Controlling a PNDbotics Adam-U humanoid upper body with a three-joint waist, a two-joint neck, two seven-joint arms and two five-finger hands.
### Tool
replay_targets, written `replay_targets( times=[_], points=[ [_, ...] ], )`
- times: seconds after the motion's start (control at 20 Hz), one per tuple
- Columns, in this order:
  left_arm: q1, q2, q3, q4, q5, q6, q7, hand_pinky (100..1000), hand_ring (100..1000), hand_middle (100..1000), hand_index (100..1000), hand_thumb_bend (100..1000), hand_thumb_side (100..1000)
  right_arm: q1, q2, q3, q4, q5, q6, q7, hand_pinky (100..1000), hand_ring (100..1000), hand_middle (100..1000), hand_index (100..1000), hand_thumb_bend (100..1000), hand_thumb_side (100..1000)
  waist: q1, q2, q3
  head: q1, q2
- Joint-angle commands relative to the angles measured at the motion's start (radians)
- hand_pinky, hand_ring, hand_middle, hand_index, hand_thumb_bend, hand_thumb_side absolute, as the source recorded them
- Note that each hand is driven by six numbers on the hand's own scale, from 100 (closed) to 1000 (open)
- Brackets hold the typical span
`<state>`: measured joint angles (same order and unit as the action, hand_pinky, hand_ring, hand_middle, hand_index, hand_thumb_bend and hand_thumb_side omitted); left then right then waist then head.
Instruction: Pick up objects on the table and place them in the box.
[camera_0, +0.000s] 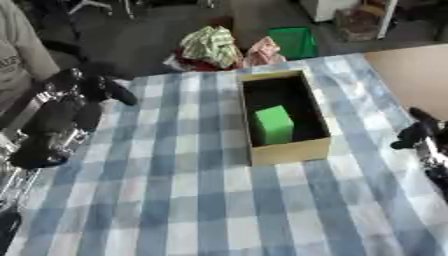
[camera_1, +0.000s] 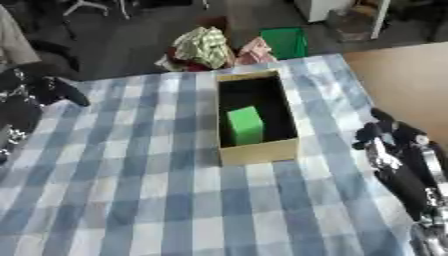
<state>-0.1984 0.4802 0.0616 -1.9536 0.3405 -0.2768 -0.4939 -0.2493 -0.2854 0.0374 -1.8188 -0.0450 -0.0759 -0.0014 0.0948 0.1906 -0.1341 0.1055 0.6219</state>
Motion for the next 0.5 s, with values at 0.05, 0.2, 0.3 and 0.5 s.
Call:
replay_targets(
  times=[0.05, 0.2, 0.3, 0.5],
  points=[
    [0.039, -0.039, 0.045, -0.03, -0.023, 0.037, -0.013, 690, 647, 739, 871, 100, 469, -0.014, -0.033, -0.015, -0.027, -0.012, -0.002, -0.011, 611, 1000, 503, 572, 100, 470, -0.009, -0.015, 0.007, -0.008, 0.004],
    [0.079, -0.09, 0.062, -0.028, -0.057, 0.066, -0.023, 686, 633, 720, 867, 100, 491, -0.008, -0.049, -0.023, -0.03, -0.013, -0.005, -0.019, 612, 1000, 506, 578, 100, 470, -0.018, -0.016, 0.022, -0.011, 0.006],
    [0.095, -0.119, 0.068, -0.025, -0.078, 0.084, -0.034, 685, 623, 702, 859, 100, 494, -0.007, -0.064, -0.027, -0.033, -0.012, -0.008, -0.023, 612, 1000, 507, 584, 100, 470, -0.023, -0.014, 0.03, -0.008, 0.012],
    [0.11, -0.166, 0.077, -0.017, -0.113, 0.11, -0.076, 684, 608, 679, 850, 100, 486, -0.008, -0.094, -0.033, -0.04, -0.007, -0.016, -0.028, 615, 1000, 520, 619, 100, 470, -0.034, -0.013, 0.041, -0.004, 0.012]
  ],
)
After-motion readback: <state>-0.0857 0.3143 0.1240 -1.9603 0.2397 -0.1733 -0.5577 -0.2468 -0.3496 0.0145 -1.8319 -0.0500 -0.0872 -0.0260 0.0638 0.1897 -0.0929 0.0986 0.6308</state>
